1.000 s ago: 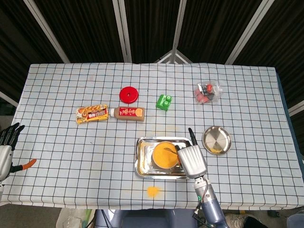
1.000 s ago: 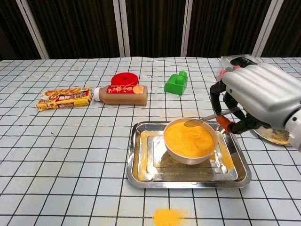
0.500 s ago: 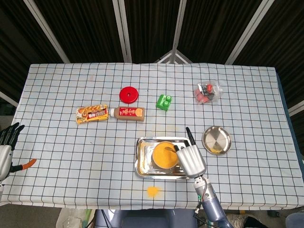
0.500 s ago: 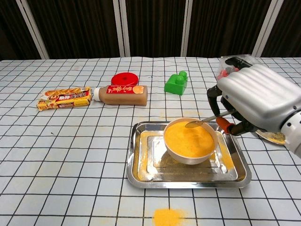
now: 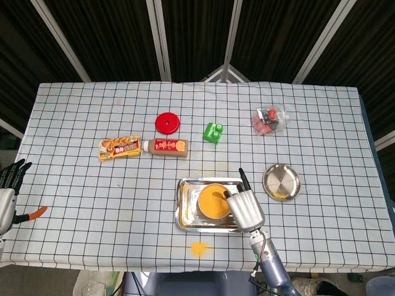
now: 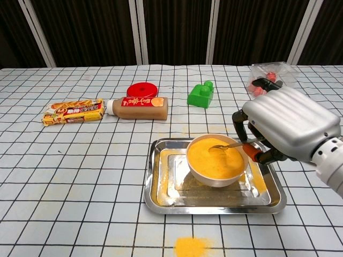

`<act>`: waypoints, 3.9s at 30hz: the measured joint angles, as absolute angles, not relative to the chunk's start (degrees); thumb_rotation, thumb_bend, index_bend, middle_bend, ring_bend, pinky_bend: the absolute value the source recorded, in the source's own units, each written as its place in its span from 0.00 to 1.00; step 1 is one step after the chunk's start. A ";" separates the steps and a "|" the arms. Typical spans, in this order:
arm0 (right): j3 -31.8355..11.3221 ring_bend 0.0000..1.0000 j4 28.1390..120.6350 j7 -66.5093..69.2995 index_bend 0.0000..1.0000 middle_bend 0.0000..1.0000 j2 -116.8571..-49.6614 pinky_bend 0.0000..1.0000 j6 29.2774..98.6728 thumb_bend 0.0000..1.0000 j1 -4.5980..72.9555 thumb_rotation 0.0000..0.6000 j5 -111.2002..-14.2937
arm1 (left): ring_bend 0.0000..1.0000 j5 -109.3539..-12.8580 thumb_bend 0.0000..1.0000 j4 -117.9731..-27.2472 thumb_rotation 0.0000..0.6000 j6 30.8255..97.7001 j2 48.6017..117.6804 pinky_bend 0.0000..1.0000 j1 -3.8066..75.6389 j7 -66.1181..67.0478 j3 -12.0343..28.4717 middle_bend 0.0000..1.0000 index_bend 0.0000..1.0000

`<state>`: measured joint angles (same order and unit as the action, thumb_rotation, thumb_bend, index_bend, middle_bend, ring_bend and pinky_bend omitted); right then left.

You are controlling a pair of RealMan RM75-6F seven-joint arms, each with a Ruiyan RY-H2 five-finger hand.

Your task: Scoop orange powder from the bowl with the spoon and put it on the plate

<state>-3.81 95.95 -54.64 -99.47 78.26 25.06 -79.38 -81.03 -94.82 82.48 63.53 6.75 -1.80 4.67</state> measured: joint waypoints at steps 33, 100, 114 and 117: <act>-5.31 0.50 97.51 -51.99 0.94 0.83 -98.46 0.01 78.01 0.74 24.06 1.00 -79.88 | 0.00 -80.89 0.00 -94.95 1.00 82.56 63.66 0.00 6.75 -1.69 4.77 0.00 0.00; -2.93 0.53 103.68 -48.59 0.95 0.84 -97.70 0.01 78.69 0.75 21.89 1.00 -83.16 | 0.00 -81.08 0.00 -95.08 1.00 82.85 63.70 0.00 6.66 -2.02 4.81 0.00 0.00; -2.64 0.53 105.87 -50.00 0.95 0.84 -97.16 0.01 79.29 0.75 21.12 1.00 -84.32 | 0.00 -81.14 0.00 -95.13 1.00 82.94 63.68 0.00 6.61 -2.08 4.79 0.00 0.00; -1.95 0.53 106.76 -51.03 0.95 0.84 -96.74 0.01 79.34 0.75 20.65 1.00 -84.30 | 0.00 -81.16 0.00 -95.14 1.00 82.89 63.68 0.00 6.63 -2.09 4.78 0.00 0.00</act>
<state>-1.95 106.76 -51.03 -96.74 79.34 20.65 -84.30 -81.16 -95.14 82.89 63.68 6.63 -2.09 4.78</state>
